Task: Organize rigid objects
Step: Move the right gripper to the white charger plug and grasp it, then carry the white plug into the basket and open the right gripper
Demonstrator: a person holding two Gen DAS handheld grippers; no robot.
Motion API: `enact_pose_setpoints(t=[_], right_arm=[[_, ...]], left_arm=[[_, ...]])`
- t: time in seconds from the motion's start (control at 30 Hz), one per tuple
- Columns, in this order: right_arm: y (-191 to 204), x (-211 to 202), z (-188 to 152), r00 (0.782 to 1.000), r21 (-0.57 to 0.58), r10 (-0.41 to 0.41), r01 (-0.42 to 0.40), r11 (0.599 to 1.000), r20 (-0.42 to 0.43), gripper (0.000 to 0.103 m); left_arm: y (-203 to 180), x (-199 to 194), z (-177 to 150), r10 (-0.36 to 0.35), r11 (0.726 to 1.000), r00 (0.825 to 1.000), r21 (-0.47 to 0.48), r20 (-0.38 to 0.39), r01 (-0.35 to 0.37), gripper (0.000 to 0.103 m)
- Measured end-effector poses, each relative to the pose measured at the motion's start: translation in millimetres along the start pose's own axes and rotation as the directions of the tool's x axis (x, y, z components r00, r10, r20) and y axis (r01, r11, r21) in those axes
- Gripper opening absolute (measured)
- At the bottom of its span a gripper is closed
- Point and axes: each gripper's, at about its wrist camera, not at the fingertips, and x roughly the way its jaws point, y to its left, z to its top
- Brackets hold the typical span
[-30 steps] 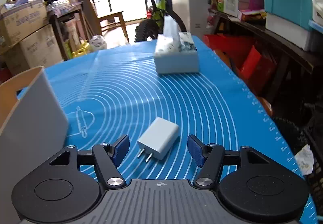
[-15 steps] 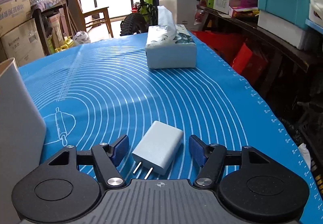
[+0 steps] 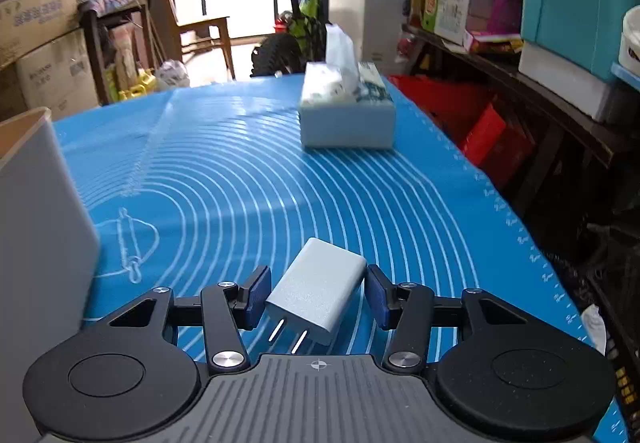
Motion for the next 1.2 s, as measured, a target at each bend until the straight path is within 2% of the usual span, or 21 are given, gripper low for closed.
enact_pose_setpoints(t=[0.4,0.77,0.97,1.2], right_arm=[[11,-53,35,0.989,-0.010,0.098,-0.097,0.995,0.108,0.056],[55,-107,66,0.952,-0.074,0.249,-0.240,0.968,0.176,0.056],[84,-123,66,0.932,-0.124,0.329,-0.312,0.942,0.150,0.056],[118,-130,51,0.913,-0.188,0.404,-0.387,0.903,0.063,0.056]], left_arm=[[0,0,0,-0.001,1.000,1.000,-0.001,0.000,0.001,0.009],[0,0,0,-0.001,1.000,1.000,0.000,0.000,0.001,0.009],[0,0,0,-0.001,1.000,1.000,-0.001,0.000,0.001,0.009],[0,0,0,-0.001,1.000,1.000,0.000,0.000,0.001,0.009]])
